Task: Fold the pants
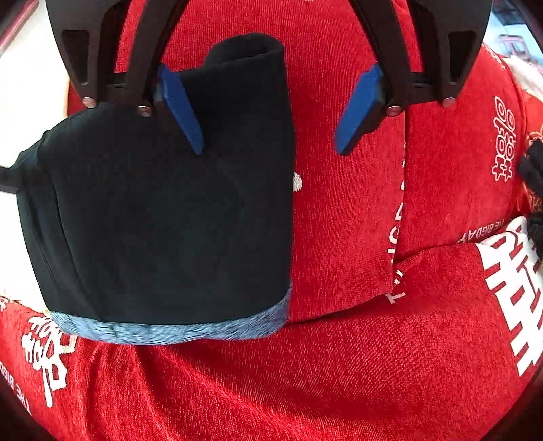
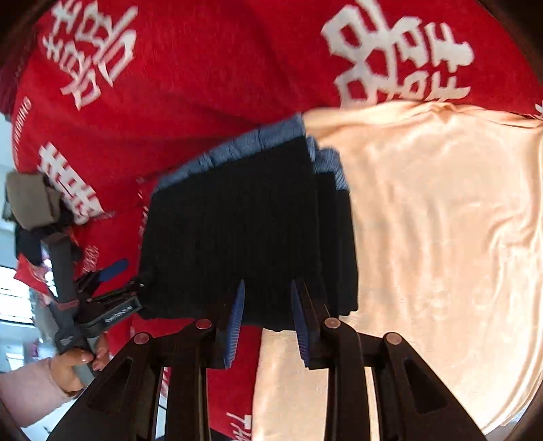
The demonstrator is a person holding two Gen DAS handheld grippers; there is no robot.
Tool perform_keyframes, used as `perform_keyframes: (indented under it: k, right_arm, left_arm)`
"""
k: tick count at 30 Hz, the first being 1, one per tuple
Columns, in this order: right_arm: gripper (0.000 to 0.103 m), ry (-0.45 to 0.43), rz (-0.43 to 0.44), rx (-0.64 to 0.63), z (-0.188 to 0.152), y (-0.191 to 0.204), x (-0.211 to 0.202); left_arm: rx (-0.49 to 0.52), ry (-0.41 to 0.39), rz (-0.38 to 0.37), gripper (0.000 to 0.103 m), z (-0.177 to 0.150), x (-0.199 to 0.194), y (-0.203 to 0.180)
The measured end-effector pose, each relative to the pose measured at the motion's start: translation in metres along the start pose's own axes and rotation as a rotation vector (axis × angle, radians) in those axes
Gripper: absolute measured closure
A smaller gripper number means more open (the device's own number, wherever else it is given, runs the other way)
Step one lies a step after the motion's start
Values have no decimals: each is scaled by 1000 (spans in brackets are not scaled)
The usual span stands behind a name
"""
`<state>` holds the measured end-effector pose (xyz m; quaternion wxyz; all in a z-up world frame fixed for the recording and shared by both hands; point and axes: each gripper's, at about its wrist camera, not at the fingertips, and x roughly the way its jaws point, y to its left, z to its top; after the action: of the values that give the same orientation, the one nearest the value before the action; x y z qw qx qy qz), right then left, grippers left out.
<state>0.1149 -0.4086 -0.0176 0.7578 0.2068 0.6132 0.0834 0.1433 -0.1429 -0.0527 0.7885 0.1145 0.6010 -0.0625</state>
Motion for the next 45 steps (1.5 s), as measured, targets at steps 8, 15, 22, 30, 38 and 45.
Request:
perform_keyframes:
  k: [8,15,22,30,38,45]
  right_arm:
    - [72,31,-117,74,-22,2,22]
    - [47,44,-114,136,-41,28,5]
    - [35,56,-87,152,-64,79,21]
    - [26,85,-50,145,-89,127,37]
    - [24,103,-53,133,-91,124,34]
    - [24,125,-55,133,-80,97,32]
  left_arm:
    - [-30,92,-68,20,10,-9,20]
    - [-59,150,-121,16,5,-14,48]
    - [-30,166,-153,0,-5,-17,64]
    - [-25,157,-165,0,-11,-24,76]
    - [-12,166,-149,0,-5,-14,68]
    - [2,182,-92,0,4,-9,50]
